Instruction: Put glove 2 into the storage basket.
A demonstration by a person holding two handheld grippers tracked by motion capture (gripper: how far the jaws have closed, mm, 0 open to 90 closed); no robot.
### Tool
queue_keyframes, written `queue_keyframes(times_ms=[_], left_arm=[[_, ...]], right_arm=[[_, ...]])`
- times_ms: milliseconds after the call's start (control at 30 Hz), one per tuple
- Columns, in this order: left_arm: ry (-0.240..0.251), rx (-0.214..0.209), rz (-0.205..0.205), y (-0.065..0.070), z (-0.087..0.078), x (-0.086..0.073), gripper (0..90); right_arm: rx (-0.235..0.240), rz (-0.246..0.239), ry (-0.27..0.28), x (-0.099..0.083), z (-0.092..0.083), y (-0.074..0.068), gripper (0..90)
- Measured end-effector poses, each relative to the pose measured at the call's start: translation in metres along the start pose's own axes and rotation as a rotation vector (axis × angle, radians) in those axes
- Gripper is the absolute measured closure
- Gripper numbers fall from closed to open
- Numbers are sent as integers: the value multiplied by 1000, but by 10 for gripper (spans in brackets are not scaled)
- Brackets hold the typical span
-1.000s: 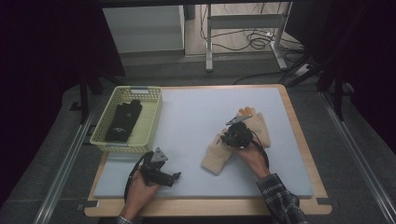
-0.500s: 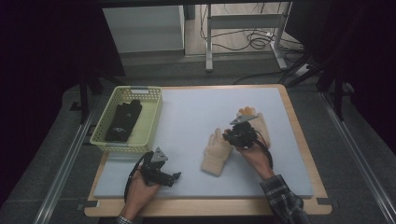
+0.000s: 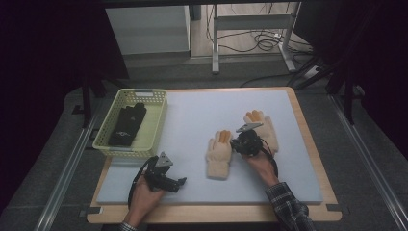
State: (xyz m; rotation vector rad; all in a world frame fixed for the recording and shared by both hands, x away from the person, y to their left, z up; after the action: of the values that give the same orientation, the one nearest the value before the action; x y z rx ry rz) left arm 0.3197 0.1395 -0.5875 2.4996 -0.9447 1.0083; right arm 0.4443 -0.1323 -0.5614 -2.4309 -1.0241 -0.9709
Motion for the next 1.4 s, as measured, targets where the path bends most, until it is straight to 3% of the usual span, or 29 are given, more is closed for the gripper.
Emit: queue_keyframes(times_ms=[133,267,467,567,700,833,900,933,967,1067,1233,1400], left_arm=[[0,0,1,0,0,0,16],[-3,-1,3,0,0,0,16],[-3,-1,3,0,0,0,16],[-5,-2,4,0,0,0,16],[-5,-2,5,0,0,0,16],[-3,-2,2,0,0,0,16],[-3,-1,2,0,0,0,16],[-3,-1,3,0,0,0,16],[-3,-1,3,0,0,0,16],[-3,-2,2,0,0,0,16],[-6,-2,5,0,0,0,16],[-3,-1,1,0,0,0,16]], right_arm=[[11,-1,11,2,-4,1,692],[-35,9,31,-3,-33,19,674],[-164,114,78,-12,-78,76,678],[-232,176,80,-21,-85,105,671],[-234,241,82,-34,-80,124,590],[-253,248,29,-46,-63,131,584],[-216,293,64,-47,-63,130,773],[-179,319,68,-47,-62,130,833],[-172,327,60,-47,-63,129,849],[-237,276,33,-43,-71,126,861],[-299,222,64,-35,-110,122,861],[-305,172,59,-29,-134,106,856]])
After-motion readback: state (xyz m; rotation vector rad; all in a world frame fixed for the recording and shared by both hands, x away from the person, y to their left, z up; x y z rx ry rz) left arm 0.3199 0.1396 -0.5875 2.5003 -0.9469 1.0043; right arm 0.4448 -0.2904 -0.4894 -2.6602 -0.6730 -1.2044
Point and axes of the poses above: each handheld gripper's, and its own axes: z roughly forward along the jaws, x roughly out of its top, y roughly to its right, the point moved 5 cm from there along z, roughly forward along the jaws, and after that the axes turned 2 degrees about x, right-handed, at the moved point
